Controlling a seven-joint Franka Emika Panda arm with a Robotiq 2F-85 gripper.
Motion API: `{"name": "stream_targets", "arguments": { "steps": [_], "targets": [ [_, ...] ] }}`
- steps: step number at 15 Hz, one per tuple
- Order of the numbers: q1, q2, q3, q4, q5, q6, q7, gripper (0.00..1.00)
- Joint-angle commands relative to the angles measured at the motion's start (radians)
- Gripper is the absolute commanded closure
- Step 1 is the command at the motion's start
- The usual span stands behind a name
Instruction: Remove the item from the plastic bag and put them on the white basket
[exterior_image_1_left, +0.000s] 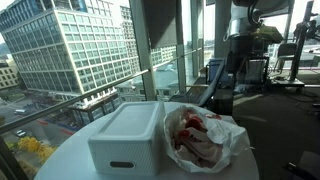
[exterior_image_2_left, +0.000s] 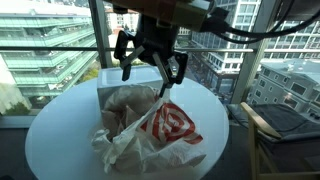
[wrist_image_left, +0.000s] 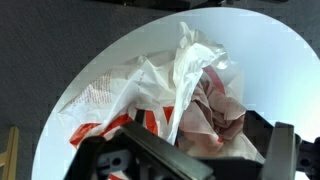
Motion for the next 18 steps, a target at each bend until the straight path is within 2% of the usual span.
{"name": "stream_targets", "arguments": {
  "steps": [1, 8, 12, 16, 18],
  "targets": [
    [0.039, 0.128, 0.091, 0.024, 0.007, 0.116, -0.014, 0.00],
    [0.080, 0.338, 0.242, 0.017, -0.080, 0.371, 0.018, 0.00],
    [0.064, 0.476, 0.260, 0.032, -0.192, 0.563, 0.027, 0.00],
    [0.051, 0.572, 0.297, 0.029, -0.152, 0.668, -0.023, 0.00],
    [0.048, 0.617, 0.307, 0.032, -0.179, 0.703, -0.015, 0.00]
  ]
}}
